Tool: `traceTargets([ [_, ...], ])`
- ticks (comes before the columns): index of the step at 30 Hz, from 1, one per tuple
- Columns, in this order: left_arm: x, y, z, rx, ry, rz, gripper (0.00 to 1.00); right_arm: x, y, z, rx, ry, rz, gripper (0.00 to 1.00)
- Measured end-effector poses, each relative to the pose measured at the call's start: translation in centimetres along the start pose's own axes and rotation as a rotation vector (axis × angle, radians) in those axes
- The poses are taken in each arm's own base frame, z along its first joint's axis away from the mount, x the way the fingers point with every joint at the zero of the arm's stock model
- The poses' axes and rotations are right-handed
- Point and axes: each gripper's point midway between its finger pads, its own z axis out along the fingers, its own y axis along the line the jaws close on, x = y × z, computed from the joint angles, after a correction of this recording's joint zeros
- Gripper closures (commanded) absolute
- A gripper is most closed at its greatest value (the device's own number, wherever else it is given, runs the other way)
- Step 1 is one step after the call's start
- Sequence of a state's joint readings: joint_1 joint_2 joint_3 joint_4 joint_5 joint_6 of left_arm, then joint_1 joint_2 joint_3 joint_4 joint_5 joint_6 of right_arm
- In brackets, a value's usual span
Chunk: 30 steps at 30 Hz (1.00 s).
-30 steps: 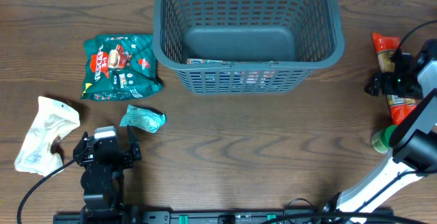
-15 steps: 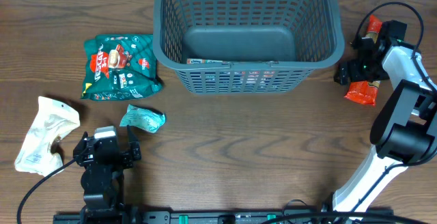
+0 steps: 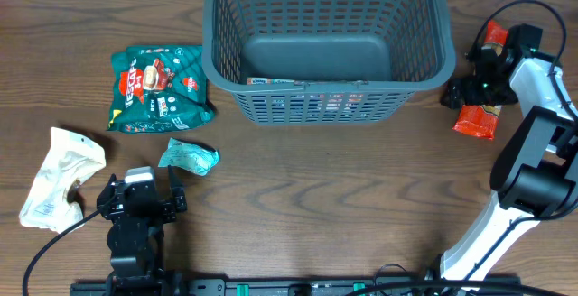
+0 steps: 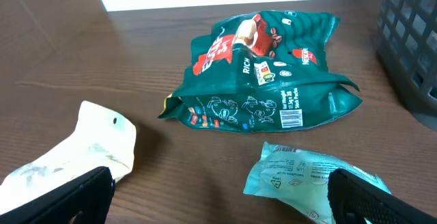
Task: Pack container
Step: 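Grasp the orange-and-tan pasta package with the right gripper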
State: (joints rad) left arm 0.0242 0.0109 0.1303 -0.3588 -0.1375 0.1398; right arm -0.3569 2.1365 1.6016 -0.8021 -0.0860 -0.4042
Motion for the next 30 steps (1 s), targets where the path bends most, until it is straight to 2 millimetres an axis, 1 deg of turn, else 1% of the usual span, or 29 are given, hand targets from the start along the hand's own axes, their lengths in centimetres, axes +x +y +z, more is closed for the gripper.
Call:
traceTargets([
  [2, 0.0, 0.0, 0.0, 0.000, 0.000, 0.000, 0.01, -0.8, 0.0, -0.9, -0.003, -0.030, 0.011, 0.01],
  [4, 0.0, 0.0, 0.0, 0.000, 0.000, 0.000, 0.02, -2.1, -0.2, -2.5, 0.007, -0.078, 0.027, 0.01],
  [7, 0.0, 0.0, 0.0, 0.000, 0.000, 0.000, 0.01, -4.6, -1.6, -6.3, 0.085, -0.192, 0.095, 0.01],
  [9, 0.0, 0.0, 0.0, 0.000, 0.000, 0.000, 0.01, -5.8, -3.2, -9.0, 0.170, -0.260, 0.178, 0.01],
  [11, 0.0, 0.0, 0.0, 0.000, 0.000, 0.000, 0.02, -6.1, -4.5, -11.1, 0.235, -0.299, 0.260, 0.01],
  [13, 0.0, 0.0, 0.0, 0.000, 0.000, 0.000, 0.02, -5.8, -5.6, -12.2, 0.284, -0.308, 0.339, 0.01],
  [15, 0.0, 0.0, 0.0, 0.000, 0.000, 0.000, 0.02, -5.2, -6.4, -12.3, 0.309, -0.301, 0.398, 0.01],
  [17, 0.0, 0.0, 0.0, 0.000, 0.000, 0.000, 0.02, -4.5, -7.3, -11.9, 0.330, -0.289, 0.462, 0.01],
  [20, 0.0, 0.0, 0.0, 0.000, 0.000, 0.000, 0.01, -4.1, -8.0, -11.2, 0.344, -0.279, 0.519, 0.01],
  [23, 0.0, 0.0, 0.0, 0.000, 0.000, 0.000, 0.01, -3.9, -8.2, -10.1, 0.346, -0.263, 0.546, 0.01],
  [30, 0.0, 0.0, 0.0, 0.000, 0.000, 0.000, 0.02, -3.3, -8.2, -6.6, 0.329, -0.200, 0.561, 0.01],
])
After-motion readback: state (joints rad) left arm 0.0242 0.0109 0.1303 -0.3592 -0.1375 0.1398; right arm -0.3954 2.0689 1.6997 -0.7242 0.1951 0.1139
